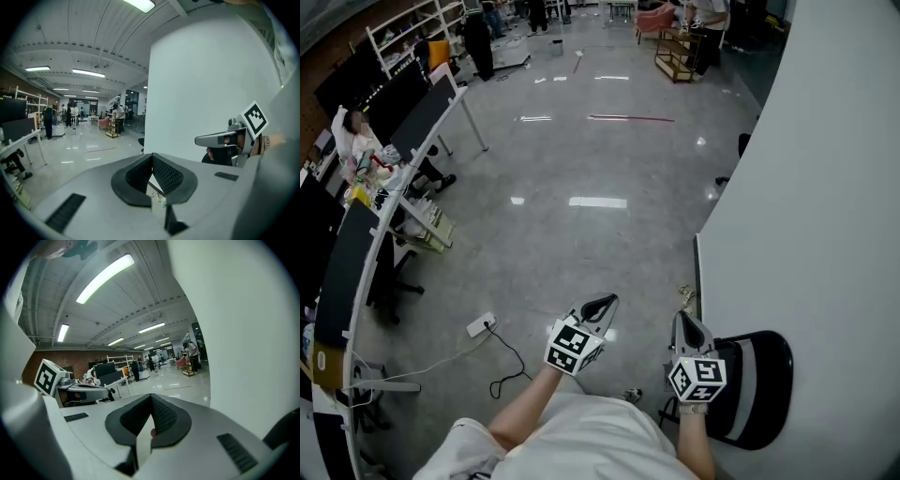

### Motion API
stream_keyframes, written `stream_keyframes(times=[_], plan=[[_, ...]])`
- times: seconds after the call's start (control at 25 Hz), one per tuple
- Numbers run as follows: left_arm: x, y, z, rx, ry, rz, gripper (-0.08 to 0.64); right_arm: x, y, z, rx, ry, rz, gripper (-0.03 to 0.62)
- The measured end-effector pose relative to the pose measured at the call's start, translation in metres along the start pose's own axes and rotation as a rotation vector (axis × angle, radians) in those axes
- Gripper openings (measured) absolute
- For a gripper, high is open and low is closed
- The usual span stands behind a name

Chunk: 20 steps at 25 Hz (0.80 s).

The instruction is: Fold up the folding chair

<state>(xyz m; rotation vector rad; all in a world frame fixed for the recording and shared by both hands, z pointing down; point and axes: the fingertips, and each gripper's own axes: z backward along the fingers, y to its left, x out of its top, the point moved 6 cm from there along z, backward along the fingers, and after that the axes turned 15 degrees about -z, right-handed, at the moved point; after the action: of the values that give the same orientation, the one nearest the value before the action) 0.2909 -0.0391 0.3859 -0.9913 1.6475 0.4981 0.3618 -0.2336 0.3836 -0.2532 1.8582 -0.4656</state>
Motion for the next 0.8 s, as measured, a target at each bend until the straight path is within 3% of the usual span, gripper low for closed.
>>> stream_keyframes(times=[0.32, 0.52, 0.8], plan=[[-0.047, 0.107, 0.063, 0.102, 0.001, 0.082, 0.012, -0.018, 0.109, -0.083, 0.087, 0.044, 0.063, 0.005], [-0.072, 0.164, 0.097, 0.111, -0.016, 0.108, 0.012, -0.031, 0.17, -0.118, 0.089, 0.05, 0.082, 0.005], [-0.093, 0.21, 0.135, 0.119, -0.035, 0.102, 0.012, -0.046, 0.222, -0.148, 0.086, 0.036, 0.077, 0.005]])
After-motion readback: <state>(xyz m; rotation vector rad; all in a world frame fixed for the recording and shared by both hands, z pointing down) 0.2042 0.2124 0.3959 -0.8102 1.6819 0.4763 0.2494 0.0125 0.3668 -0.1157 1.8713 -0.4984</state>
